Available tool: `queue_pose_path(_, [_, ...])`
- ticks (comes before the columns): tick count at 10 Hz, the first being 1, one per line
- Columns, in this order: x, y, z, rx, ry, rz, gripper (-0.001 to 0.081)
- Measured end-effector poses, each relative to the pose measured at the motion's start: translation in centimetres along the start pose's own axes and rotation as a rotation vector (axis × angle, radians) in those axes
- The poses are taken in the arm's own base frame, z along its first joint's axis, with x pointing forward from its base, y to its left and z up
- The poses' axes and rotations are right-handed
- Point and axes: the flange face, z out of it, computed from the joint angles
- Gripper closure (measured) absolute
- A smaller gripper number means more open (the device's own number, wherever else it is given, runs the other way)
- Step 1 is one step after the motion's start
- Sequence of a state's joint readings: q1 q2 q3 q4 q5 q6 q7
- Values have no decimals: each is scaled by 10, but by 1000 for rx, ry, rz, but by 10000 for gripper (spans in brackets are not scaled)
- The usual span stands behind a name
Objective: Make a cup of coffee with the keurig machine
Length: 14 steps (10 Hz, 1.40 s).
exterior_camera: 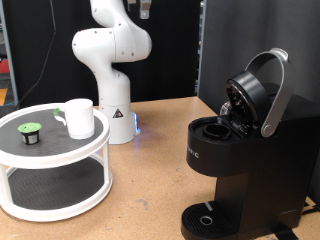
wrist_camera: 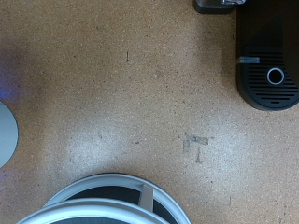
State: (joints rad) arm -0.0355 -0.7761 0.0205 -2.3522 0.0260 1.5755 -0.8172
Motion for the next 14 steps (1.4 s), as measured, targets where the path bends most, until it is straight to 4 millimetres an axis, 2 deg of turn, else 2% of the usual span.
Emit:
queue_pose_path(2, [-3,5,0,4,13,-11,3])
queue_pose_path(3, [-10,14,-1,8,32,-17,3])
queue_pose_path(7, [-56,61,2,-9,41,-76,3])
queue_pose_path(8, [-60,69,3,-1,41,-87,3])
queue_pose_path(11, [-64,75,6,-13,57,-68,3])
queue_pose_path(14, [-103,98,11,-4,51,-54,3])
